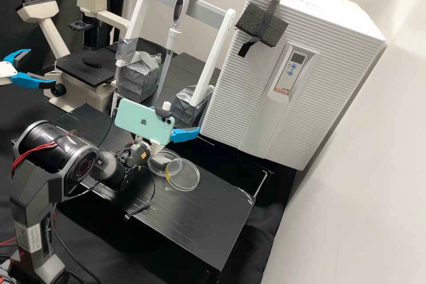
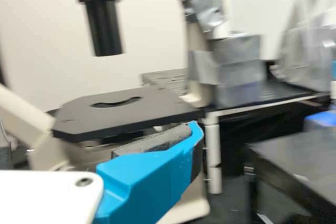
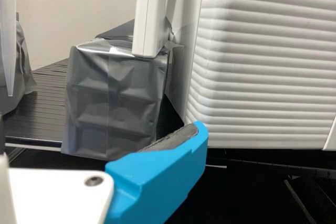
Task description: Open the bottle
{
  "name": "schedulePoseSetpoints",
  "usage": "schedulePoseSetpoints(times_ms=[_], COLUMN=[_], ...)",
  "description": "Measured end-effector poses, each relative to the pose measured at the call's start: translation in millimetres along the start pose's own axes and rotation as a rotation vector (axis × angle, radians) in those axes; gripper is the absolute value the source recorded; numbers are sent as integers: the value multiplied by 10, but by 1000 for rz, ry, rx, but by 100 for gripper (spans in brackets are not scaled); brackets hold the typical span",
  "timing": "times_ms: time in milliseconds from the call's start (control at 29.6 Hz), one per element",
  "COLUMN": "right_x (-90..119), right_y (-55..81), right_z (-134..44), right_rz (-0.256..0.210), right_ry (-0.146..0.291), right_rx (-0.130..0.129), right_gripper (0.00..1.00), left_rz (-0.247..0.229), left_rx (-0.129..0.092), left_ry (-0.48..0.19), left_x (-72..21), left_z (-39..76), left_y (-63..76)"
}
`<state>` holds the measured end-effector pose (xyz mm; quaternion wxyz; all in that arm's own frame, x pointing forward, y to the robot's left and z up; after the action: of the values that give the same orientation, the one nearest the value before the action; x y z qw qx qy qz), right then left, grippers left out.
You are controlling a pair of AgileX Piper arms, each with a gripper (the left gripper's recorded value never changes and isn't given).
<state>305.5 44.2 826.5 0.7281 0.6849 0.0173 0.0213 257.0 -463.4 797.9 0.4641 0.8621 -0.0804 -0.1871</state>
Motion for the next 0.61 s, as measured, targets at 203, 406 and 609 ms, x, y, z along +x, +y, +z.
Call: schedulePoseSetpoints(times_ms=[203, 406, 609], right_x=[0, 0, 0], right_y=[0, 0, 0], right_z=[0, 0, 0], right_rz=[0, 0, 0], right_ry=[0, 0, 0], right_rx=[0, 0, 0], right_gripper=[100, 100, 100], left_rz=[-53, -114, -160], left_rx=[-19, -44, -89], left_ry=[-8, -15, -44], left_x=[-161, -240, -247], left_z=[-53, -101, -97], left_y=[-104, -215, -298])
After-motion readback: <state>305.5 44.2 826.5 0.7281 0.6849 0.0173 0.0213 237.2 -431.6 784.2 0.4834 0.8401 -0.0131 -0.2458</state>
